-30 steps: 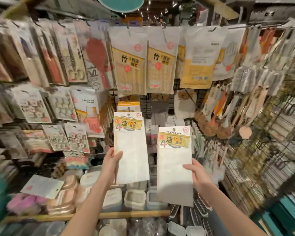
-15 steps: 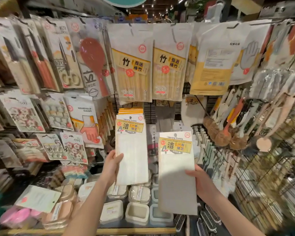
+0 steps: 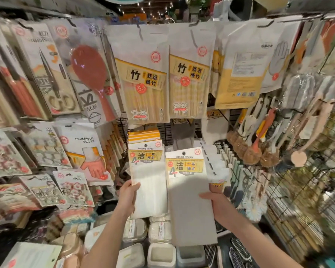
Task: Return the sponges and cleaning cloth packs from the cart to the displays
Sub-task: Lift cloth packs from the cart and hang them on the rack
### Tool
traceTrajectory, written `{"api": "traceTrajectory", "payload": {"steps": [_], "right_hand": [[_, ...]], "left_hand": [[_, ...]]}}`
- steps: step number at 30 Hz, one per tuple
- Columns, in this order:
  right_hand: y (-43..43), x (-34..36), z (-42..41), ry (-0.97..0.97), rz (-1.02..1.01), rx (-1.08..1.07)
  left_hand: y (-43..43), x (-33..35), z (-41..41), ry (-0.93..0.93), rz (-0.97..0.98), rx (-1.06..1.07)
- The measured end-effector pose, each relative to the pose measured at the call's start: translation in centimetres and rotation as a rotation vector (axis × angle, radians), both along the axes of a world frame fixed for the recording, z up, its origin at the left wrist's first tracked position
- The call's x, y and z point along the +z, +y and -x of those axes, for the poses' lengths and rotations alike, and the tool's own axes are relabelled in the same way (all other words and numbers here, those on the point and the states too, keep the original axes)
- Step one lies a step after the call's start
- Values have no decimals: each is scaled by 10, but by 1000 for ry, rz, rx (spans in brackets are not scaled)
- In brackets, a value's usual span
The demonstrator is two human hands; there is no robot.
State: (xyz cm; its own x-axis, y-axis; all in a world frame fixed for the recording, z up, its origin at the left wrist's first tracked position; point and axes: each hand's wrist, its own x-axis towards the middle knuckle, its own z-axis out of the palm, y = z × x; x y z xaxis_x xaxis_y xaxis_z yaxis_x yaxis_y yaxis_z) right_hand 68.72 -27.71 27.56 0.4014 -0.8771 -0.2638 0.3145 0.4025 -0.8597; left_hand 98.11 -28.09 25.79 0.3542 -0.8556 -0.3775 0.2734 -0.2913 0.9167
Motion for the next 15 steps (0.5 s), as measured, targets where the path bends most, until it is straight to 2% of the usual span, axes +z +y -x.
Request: {"api": "traceTrajectory", "payload": {"steps": [2, 5, 10, 15], "right_hand": [[-4, 6, -17, 13, 23, 46], [-12, 15, -46, 51, 10, 48], [-23, 17, -87, 62, -29, 72], [-26, 13, -94, 24, -64, 85]], "left_hand": [[-5, 1, 1, -16, -6, -4], [-11, -2, -4, 53, 32, -38], [-17, -3, -14, 56, 81, -210], [-40, -2, -23, -60, -13, -28]]}}
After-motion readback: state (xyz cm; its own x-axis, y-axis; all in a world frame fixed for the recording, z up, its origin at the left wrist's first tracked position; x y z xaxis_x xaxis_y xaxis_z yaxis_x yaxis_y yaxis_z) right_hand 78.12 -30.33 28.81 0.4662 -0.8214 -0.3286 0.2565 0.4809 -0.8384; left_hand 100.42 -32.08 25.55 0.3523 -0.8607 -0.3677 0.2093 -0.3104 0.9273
